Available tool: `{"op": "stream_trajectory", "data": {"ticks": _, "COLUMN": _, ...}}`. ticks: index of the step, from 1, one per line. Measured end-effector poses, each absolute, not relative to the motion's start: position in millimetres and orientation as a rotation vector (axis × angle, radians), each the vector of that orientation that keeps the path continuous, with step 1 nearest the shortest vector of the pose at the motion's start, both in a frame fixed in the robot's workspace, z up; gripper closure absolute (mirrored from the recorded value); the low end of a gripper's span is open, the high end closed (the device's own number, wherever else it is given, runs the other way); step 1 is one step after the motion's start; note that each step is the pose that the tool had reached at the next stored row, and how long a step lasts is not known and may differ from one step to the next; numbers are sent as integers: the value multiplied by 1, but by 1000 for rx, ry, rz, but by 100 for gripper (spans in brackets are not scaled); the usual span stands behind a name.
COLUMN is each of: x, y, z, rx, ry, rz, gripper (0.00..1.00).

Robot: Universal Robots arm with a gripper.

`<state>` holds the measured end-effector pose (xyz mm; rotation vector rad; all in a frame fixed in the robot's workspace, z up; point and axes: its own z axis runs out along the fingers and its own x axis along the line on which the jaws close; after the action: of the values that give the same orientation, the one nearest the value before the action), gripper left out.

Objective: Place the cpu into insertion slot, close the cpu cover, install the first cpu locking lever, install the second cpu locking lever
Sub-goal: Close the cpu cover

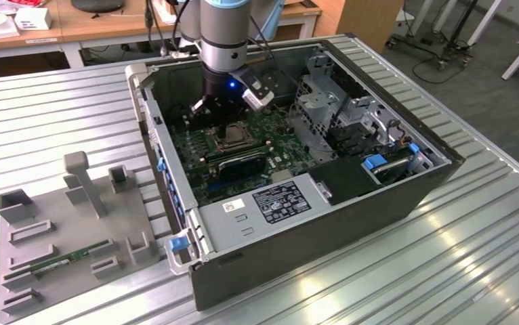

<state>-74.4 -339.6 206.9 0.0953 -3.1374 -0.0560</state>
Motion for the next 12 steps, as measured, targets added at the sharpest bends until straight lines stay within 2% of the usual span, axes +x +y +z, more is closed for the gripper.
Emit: {"op": "stream_trajectory", "data": {"ticks": 12, "x": -76, "y": -340, "z": 207, "rx": 96, "ry": -3140, "rz": -56, "gripper": 89}}
